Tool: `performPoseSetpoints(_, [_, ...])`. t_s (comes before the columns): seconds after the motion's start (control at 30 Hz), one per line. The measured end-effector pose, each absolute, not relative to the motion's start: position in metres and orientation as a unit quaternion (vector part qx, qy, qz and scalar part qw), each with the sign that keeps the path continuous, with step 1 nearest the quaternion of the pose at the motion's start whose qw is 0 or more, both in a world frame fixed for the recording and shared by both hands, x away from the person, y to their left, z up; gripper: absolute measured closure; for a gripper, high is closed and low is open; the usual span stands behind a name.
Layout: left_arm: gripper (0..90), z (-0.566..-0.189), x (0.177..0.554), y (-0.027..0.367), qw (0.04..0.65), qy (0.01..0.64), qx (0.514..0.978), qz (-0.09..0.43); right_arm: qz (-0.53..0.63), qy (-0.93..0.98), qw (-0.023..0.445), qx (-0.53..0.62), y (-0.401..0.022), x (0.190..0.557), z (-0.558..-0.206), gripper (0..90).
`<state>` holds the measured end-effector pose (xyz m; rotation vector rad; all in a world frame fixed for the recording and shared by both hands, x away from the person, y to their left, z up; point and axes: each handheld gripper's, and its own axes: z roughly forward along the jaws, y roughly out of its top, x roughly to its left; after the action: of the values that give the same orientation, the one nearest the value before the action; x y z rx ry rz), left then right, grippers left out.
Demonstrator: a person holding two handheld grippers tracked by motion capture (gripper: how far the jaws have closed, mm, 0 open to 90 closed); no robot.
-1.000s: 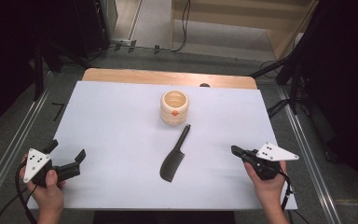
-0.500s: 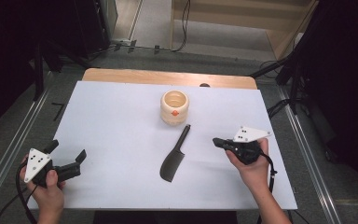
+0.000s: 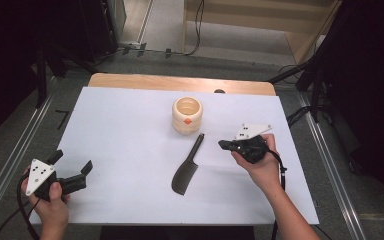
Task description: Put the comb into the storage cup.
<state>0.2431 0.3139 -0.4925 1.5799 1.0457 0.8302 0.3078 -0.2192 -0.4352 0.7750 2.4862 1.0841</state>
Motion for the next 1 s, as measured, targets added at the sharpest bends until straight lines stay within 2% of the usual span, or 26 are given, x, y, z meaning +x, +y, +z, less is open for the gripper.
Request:
performPoseSetpoints(0.2, [0.0,-0.492,0.243,0.314,0.512,0.434,0.656,0.344,0.365,0.885,0.129,0.258,-0.207,0.322,-0.436,88.3])
performPoseSetpoints(1.0, [0.0,-0.492,0.243,0.313,0.51,0.429,0.662,0.343,0.287,0.922,0.118,0.232,-0.165,0.36,-0.441,88.3])
